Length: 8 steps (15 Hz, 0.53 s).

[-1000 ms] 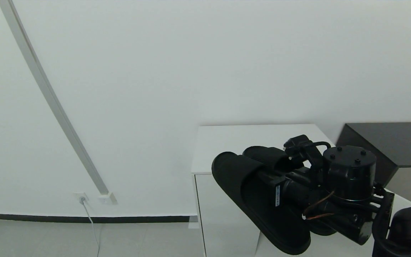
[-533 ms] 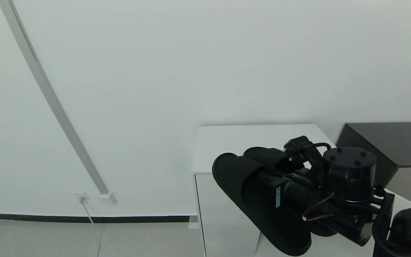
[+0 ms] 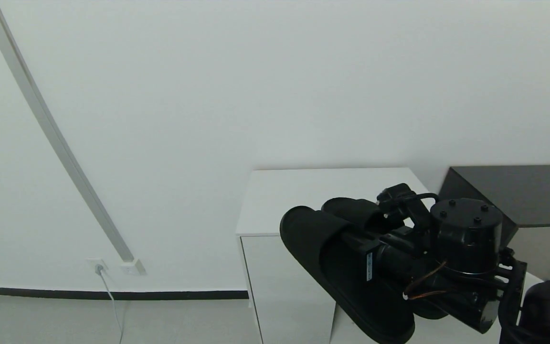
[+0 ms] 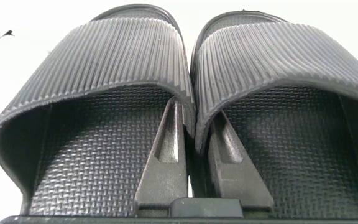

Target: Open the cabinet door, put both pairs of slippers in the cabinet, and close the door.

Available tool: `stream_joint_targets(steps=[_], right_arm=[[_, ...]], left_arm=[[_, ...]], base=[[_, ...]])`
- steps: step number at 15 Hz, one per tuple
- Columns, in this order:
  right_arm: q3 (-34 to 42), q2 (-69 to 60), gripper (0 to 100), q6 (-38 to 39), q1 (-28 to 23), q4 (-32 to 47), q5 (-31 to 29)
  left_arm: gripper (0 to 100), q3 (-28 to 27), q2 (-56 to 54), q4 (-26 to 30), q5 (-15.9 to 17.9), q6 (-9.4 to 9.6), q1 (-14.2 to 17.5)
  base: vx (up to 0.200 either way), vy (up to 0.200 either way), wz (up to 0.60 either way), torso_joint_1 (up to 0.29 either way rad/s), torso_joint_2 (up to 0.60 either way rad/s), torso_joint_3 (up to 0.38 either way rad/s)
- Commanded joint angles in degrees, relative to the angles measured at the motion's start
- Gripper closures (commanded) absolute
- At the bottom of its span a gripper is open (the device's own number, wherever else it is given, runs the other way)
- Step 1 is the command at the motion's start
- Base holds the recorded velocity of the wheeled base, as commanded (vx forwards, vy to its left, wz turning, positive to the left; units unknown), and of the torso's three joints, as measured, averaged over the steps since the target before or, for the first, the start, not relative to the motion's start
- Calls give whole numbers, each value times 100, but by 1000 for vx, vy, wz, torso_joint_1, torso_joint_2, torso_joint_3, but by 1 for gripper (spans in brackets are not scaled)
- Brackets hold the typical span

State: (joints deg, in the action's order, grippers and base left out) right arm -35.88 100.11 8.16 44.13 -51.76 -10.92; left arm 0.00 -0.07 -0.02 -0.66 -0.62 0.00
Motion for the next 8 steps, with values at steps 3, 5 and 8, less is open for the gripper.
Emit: stream_joint_targets(steps=[3,5,8], right_arm=[[19,17,100,2,-10,-1,-50],[37,44,100,2,-10,-1,-50],[54,44,100,2,-10,-1,-59]], left_arm=[[100,0,7,2,-4,1,0],[100,0,7,-6,-4,1,0],[100,0,7,2,-4,1,0]], base=[[0,-200,0,2,4,2],[0,-200,0,2,5,2],[0,-200,0,4,2,-1]])
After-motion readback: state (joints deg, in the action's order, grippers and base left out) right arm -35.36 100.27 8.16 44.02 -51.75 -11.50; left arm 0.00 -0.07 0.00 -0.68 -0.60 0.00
